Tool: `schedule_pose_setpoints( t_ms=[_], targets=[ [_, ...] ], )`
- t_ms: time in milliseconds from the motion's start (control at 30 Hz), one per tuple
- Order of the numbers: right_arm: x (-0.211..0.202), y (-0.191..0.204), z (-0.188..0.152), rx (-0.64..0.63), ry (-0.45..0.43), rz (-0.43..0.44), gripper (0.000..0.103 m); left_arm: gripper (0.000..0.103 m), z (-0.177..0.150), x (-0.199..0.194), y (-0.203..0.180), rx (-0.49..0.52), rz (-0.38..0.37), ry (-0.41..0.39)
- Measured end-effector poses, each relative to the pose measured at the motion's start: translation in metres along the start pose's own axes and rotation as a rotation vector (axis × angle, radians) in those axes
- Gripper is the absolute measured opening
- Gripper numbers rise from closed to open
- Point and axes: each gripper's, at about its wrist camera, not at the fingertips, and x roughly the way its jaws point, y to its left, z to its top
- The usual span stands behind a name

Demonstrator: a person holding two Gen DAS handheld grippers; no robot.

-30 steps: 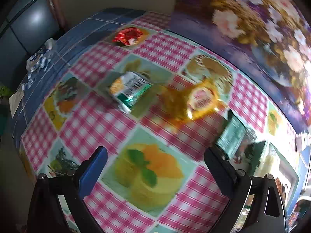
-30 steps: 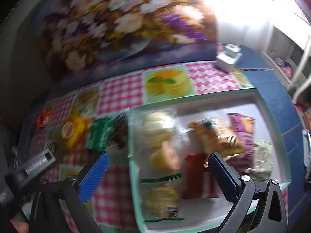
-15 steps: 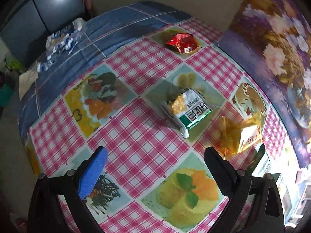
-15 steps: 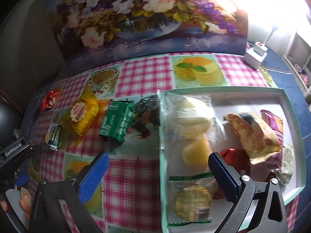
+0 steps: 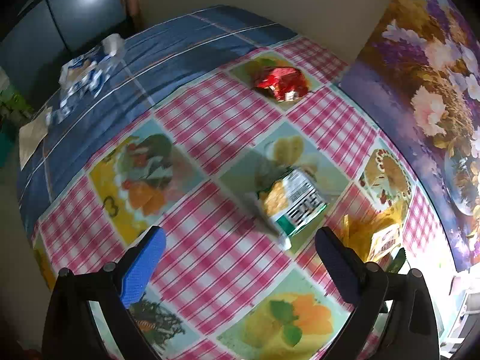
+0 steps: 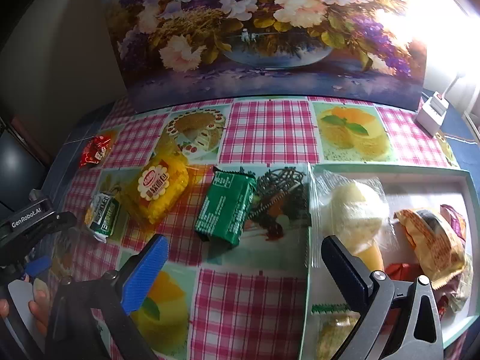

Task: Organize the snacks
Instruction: 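Withdraw both tools from the tray back over the snack pile, then grasp the green cracker pack with the right gripper while the left grasps the corn snack bag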

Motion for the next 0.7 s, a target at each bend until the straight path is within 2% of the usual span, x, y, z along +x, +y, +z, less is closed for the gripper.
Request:
schedule_pose_setpoints(
  t_ms=[367, 500, 700],
  targets=[
    [0.023, 0.012, 0.013, -0.007, -0.007, 0.036, 0.103, 0.1, 0.012, 0.019, -0.036, 0.199, 0.0, -0.018],
    [0.034, 0.018, 0.012, -0.013, 0.006, 0.036, 0.103, 0.1, 0.013, 0.029, -0.043, 0.26, 0.037, -0.022],
    [0.049, 0.025, 0.01, -0.038, 0.015, 0.027, 0.102, 0.1, 0.012, 0.042, -0.055, 0.328, 0.055, -0.024]
  ],
)
